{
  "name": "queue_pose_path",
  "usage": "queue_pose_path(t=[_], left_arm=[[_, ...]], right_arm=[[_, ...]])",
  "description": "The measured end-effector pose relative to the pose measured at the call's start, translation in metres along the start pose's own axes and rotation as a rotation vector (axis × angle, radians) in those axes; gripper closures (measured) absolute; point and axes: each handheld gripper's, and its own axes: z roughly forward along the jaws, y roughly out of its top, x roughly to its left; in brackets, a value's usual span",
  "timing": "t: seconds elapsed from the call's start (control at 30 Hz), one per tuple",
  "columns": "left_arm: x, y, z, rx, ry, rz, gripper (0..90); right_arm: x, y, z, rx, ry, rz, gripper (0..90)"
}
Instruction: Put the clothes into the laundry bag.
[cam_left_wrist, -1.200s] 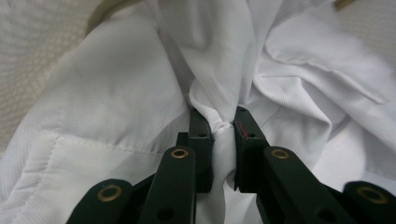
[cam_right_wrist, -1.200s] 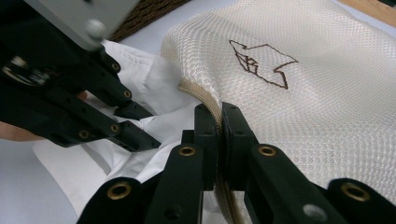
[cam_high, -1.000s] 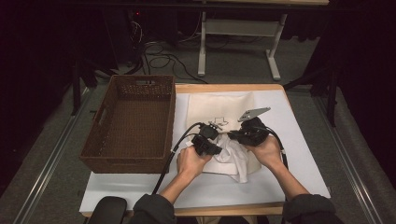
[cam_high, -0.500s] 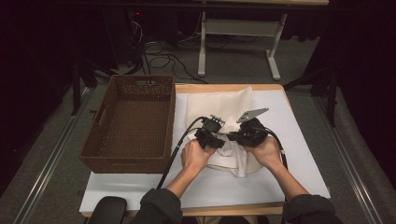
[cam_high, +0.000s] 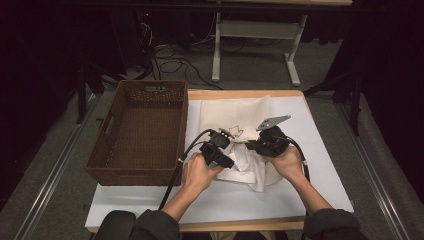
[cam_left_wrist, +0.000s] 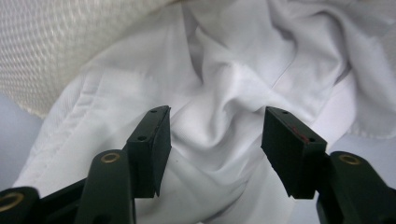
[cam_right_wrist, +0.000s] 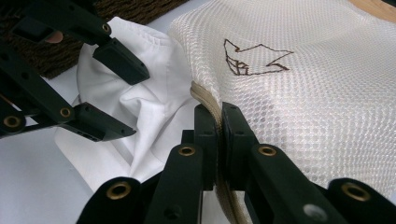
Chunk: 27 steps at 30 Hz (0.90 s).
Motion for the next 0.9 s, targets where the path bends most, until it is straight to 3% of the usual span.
queue_pose_path(t=[0.07, 0.23, 0.37, 0.53, 0.67, 0.77, 0.9], left_arm=[[-0.001, -0.002, 0.004, 0.030, 0.011, 0.012, 46.3], [0.001, -0.003, 0.014, 0.092, -0.005, 0.029, 74.9], [0.008, -0.004, 0.014, 0.064, -0.060, -0.004, 87.3], [0.006, -0.003, 0.006, 0.014, -0.088, 0.011, 88.7], [0.004, 0.005, 0.003, -0.045, -0.135, 0.009, 89.0], [0.001, 0.012, 0.006, -0.075, -0.129, 0.022, 89.0], [0.003, 0.022, 0.012, -0.127, -0.098, -0.002, 89.0]], right_arm=[[0.000, 0.000, 0.000, 0.004, -0.002, -0.002, 87.2], [-0.001, 0.000, 0.002, 0.008, -0.001, 0.009, 87.2], [0.000, 0.000, 0.002, 0.007, -0.003, -0.003, 87.2], [-0.001, 0.000, 0.002, 0.002, 0.010, -0.001, 87.3], [0.003, 0.001, 0.003, 0.001, 0.017, -0.010, 87.3], [0.006, 0.003, 0.002, 0.000, 0.025, -0.021, 87.3], [0.007, 0.003, 0.001, 0.004, 0.035, -0.033, 87.4]])
